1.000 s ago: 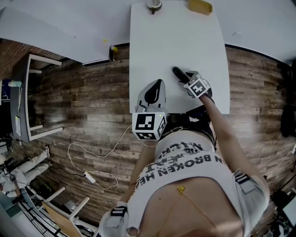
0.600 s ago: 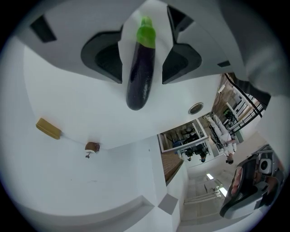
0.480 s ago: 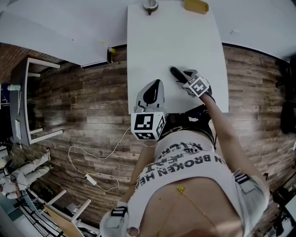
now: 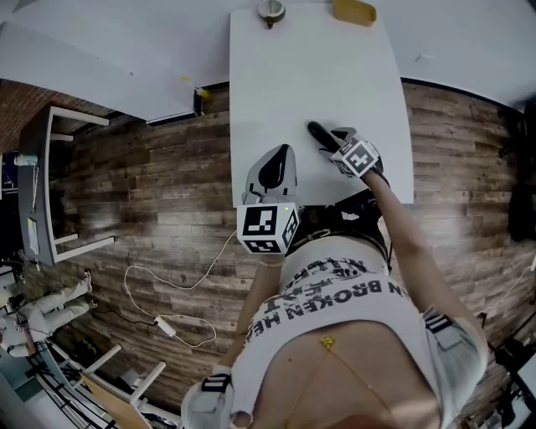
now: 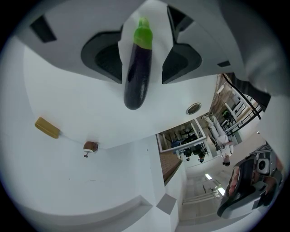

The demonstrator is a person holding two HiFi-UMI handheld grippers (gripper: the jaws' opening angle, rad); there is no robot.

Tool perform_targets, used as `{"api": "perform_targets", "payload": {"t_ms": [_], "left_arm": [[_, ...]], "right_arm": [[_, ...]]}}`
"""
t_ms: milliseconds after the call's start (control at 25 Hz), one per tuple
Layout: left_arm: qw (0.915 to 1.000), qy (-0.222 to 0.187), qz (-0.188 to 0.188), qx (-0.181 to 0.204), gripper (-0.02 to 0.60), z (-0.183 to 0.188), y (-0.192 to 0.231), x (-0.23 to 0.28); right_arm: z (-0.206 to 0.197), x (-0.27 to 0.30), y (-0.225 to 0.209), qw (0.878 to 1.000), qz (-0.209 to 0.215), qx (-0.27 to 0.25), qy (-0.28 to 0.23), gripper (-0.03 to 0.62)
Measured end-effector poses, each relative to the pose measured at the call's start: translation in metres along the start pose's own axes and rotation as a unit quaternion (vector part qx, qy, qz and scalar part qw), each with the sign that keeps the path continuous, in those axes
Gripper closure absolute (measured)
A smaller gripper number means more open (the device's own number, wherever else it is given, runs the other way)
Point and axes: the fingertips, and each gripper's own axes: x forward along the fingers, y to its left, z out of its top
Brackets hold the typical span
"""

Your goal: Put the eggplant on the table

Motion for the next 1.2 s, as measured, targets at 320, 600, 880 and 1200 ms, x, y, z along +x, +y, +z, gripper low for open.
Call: {"api": "perform_targets", "payload": {"t_ms": [320, 600, 880, 1200], "left_arm": [[1.0, 0.001, 0.0, 0.0, 0.575, -0.004, -0.003, 0.0], [1.0, 0.002, -0.002, -0.001, 0.575, -0.005, -0.004, 0.001], [0.9999, 0.004, -0.009, 0.003, 0.575, -0.004, -0.006, 0.004], [0.9998, 0.008, -0.016, 0.007, 0.575, -0.005, -0.012, 0.006]], "right_arm": [[-0.003, -0.005, -0.003, 1.0, -0.003, 0.001, -0.004, 0.345], [0.012, -0.022, -0.002, 1.0, -0.003, -0.018, -0.023, 0.345], [0.031, -0.047, 0.004, 0.997, -0.008, -0.058, -0.047, 0.473], [0.047, -0.081, 0.009, 0.994, -0.022, -0.069, -0.085, 0.577]]}}
